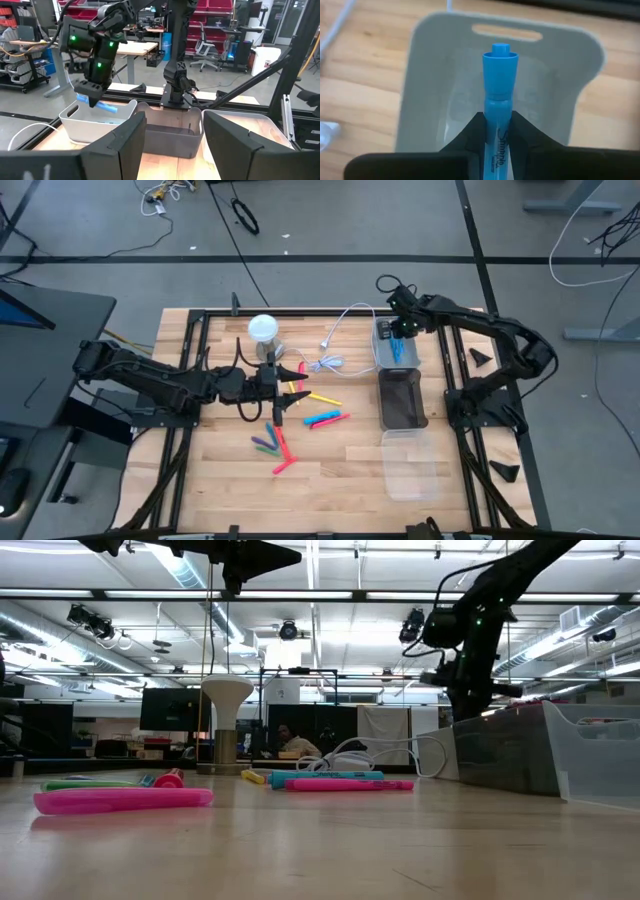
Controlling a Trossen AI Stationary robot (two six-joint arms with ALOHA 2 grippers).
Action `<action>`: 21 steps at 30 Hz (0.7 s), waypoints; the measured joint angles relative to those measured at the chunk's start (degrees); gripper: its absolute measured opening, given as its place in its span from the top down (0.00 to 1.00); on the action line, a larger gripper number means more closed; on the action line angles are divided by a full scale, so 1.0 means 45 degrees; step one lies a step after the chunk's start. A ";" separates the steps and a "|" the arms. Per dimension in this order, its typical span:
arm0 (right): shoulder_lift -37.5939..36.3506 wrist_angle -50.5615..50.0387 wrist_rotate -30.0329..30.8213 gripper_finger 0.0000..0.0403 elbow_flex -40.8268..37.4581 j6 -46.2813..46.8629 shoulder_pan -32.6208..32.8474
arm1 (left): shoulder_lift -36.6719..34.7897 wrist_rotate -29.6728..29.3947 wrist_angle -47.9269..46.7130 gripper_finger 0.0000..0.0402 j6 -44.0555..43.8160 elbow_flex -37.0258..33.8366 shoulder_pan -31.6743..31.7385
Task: Pick & Place Markers
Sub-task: Put the left blue highlighter into the gray bin
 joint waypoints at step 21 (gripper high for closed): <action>0.2432 0.0081 0.0599 0.89 -0.0011 -0.0107 -0.0329 | 0.0000 0.0000 -0.0072 0.48 -0.0005 0.0000 0.0000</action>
